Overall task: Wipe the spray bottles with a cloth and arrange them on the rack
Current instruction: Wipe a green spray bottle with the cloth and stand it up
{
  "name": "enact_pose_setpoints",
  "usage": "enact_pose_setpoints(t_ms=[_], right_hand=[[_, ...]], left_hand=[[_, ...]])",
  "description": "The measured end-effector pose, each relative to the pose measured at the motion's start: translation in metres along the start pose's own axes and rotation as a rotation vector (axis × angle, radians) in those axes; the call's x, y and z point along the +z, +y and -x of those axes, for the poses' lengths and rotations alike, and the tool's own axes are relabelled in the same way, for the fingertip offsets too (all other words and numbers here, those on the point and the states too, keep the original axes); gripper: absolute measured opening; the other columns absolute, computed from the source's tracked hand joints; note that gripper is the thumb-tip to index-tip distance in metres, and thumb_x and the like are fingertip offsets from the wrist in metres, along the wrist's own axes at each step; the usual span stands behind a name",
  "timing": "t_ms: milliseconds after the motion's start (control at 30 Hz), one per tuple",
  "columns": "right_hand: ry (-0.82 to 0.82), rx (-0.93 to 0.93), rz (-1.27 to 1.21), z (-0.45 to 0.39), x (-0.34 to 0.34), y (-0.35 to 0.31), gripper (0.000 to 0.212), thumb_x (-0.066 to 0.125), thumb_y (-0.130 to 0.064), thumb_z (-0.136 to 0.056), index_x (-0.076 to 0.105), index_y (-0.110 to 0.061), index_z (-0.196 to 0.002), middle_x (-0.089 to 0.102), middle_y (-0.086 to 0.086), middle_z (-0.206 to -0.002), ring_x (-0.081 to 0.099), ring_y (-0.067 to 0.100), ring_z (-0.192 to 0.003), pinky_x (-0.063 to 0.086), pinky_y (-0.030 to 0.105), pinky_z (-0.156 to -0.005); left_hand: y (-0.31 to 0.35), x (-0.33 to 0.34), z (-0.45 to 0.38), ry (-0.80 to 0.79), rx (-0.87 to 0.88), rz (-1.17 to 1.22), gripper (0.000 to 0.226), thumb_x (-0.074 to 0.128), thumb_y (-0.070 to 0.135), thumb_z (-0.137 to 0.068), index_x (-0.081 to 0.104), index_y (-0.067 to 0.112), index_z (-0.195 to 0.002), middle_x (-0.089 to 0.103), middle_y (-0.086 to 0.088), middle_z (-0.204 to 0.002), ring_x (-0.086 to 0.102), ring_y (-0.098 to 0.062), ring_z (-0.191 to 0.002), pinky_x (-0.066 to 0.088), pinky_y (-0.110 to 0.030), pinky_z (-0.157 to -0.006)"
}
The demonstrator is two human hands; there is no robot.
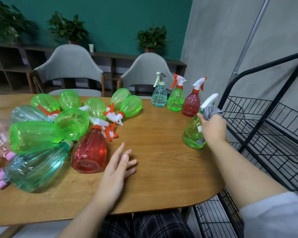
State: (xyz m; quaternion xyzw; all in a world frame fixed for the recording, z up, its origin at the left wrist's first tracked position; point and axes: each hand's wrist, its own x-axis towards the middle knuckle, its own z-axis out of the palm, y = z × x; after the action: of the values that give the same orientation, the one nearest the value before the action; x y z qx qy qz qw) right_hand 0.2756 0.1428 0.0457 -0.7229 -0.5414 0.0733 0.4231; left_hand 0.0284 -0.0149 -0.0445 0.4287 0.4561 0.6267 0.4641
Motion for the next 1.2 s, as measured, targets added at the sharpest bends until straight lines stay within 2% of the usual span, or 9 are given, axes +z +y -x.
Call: enact_pose_setpoints(t_ms=[67,167,233,367,567,700,833,1033,1200], right_hand=[[0.011,0.023,0.087,-0.009,-0.003,0.002,0.058,0.059,-0.050,-0.088,0.039,-0.007,-0.054,0.050,0.012,-0.055,0.058,0.031,-0.056,0.047,0.040,-0.051],[0.005,0.039,0.164,-0.024,-0.008,0.004,0.054,0.061,-0.050,-0.087,0.047,-0.005,-0.061,0.064,0.019,-0.073,0.065,0.037,-0.068,0.055,0.043,-0.060],[-0.001,0.040,0.217,-0.032,-0.015,0.006,0.047,0.064,-0.045,-0.087,0.051,-0.004,-0.068,0.064,0.018,-0.081,0.063,0.035,-0.074,0.051,0.038,-0.062],[-0.003,-0.013,0.275,-0.037,-0.027,0.010,0.045,0.068,-0.039,-0.086,0.045,-0.009,-0.063,0.063,0.015,-0.079,0.063,0.033,-0.077,0.047,0.035,-0.060],[-0.074,-0.206,0.335,0.002,-0.009,0.029,0.006,0.061,-0.012,-0.088,0.056,-0.009,-0.090,0.062,0.006,-0.085,0.063,0.026,-0.078,0.052,0.035,-0.065],[-0.180,-0.247,0.422,0.028,0.005,0.046,0.016,0.051,-0.001,-0.088,0.054,-0.008,-0.103,0.058,0.006,-0.099,0.058,0.025,-0.094,0.050,0.037,-0.073],[-0.203,-0.336,0.483,0.030,0.015,0.049,0.029,0.045,-0.001,-0.090,0.052,-0.011,-0.116,0.052,0.005,-0.115,0.046,0.023,-0.112,0.047,0.036,-0.081],[-0.201,-0.297,0.551,0.012,0.023,0.051,0.034,0.041,-0.001,-0.091,0.054,-0.010,-0.120,0.050,0.007,-0.120,0.043,0.024,-0.115,0.044,0.036,-0.089],[-0.266,-0.212,0.635,-0.004,0.027,0.050,0.039,0.039,-0.001,-0.092,0.049,-0.010,-0.128,0.045,0.008,-0.126,0.042,0.026,-0.120,0.041,0.040,-0.088]], left_hand=[[0.000,0.001,0.001,0.001,0.005,-0.018,0.046,0.044,0.029,-0.095,0.037,0.033,-0.141,0.059,0.005,-0.130,0.067,-0.018,-0.109,0.057,-0.024,-0.085],[0.001,0.001,0.002,0.001,0.003,-0.030,0.047,0.045,0.034,-0.091,0.040,0.034,-0.137,0.059,0.006,-0.129,0.067,-0.017,-0.108,0.057,-0.023,-0.083],[0.001,0.000,0.001,0.008,-0.002,-0.026,0.048,0.046,0.035,-0.090,0.041,0.032,-0.138,0.060,0.005,-0.128,0.068,-0.018,-0.108,0.057,-0.024,-0.082],[-0.001,-0.001,0.001,0.021,-0.009,-0.025,0.041,0.046,0.031,-0.095,0.045,0.029,-0.136,0.063,0.001,-0.125,0.068,-0.021,-0.107,0.058,-0.024,-0.082],[-0.002,0.001,0.000,0.030,-0.011,-0.050,0.031,0.043,0.020,-0.100,0.050,0.025,-0.131,0.064,-0.002,-0.123,0.068,-0.022,-0.105,0.058,-0.024,-0.082],[-0.002,0.001,0.001,0.028,-0.005,-0.051,0.032,0.044,0.015,-0.101,0.051,0.023,-0.131,0.064,-0.003,-0.121,0.068,-0.022,-0.104,0.058,-0.023,-0.081],[-0.002,0.001,0.000,0.033,-0.001,-0.048,0.032,0.044,0.015,-0.101,0.051,0.024,-0.130,0.064,-0.002,-0.122,0.067,-0.021,-0.105,0.058,-0.022,-0.082],[-0.003,-0.001,-0.002,0.054,-0.006,-0.041,0.030,0.042,0.016,-0.102,0.051,0.028,-0.128,0.064,-0.002,-0.123,0.067,-0.020,-0.108,0.057,-0.022,-0.085],[-0.004,0.000,-0.002,0.051,-0.004,-0.038,0.032,0.042,0.011,-0.102,0.052,0.027,-0.128,0.064,-0.003,-0.122,0.067,-0.019,-0.106,0.057,-0.021,-0.083]])
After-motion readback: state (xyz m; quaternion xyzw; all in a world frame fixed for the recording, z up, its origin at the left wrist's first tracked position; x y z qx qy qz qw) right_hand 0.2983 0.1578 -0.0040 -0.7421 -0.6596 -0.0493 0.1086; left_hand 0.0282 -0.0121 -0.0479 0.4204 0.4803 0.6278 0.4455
